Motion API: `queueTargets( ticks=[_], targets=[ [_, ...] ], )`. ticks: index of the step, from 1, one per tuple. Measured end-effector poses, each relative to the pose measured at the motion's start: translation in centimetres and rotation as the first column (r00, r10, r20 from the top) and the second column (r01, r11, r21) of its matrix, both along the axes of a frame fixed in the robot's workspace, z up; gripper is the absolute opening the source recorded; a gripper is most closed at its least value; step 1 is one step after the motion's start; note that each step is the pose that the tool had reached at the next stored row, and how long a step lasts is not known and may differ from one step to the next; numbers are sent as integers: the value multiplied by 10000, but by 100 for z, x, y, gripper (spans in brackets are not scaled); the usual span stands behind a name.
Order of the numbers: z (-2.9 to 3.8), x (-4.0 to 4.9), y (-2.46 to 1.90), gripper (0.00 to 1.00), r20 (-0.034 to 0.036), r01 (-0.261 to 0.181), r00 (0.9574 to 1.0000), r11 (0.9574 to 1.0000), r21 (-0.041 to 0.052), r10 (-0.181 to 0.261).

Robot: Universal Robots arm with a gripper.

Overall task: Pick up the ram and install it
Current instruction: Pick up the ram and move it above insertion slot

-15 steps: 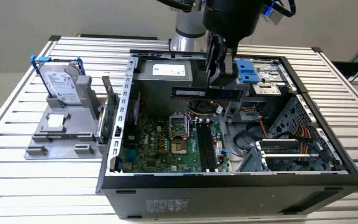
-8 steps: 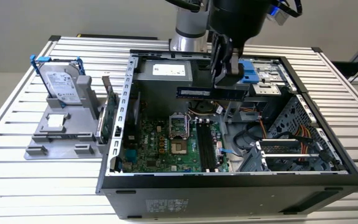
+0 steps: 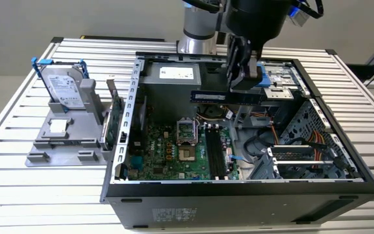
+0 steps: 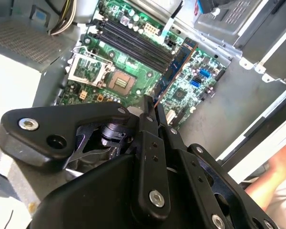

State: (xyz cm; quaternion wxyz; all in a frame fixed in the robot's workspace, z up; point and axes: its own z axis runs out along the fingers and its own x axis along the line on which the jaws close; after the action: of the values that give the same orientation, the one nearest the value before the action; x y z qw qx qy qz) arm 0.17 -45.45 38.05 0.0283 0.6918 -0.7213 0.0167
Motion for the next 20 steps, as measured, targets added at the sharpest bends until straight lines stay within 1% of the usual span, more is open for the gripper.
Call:
queueTargets(
  ticks=[13, 17, 20],
  targets=[
    [1, 164, 0, 0, 0, 25, 10000, 10000, -2, -25],
    [0, 201, 0, 0, 0, 30, 10000, 10000, -1, -30],
    [0, 212, 0, 0, 0, 32, 10000, 10000, -1, -32]
  ],
)
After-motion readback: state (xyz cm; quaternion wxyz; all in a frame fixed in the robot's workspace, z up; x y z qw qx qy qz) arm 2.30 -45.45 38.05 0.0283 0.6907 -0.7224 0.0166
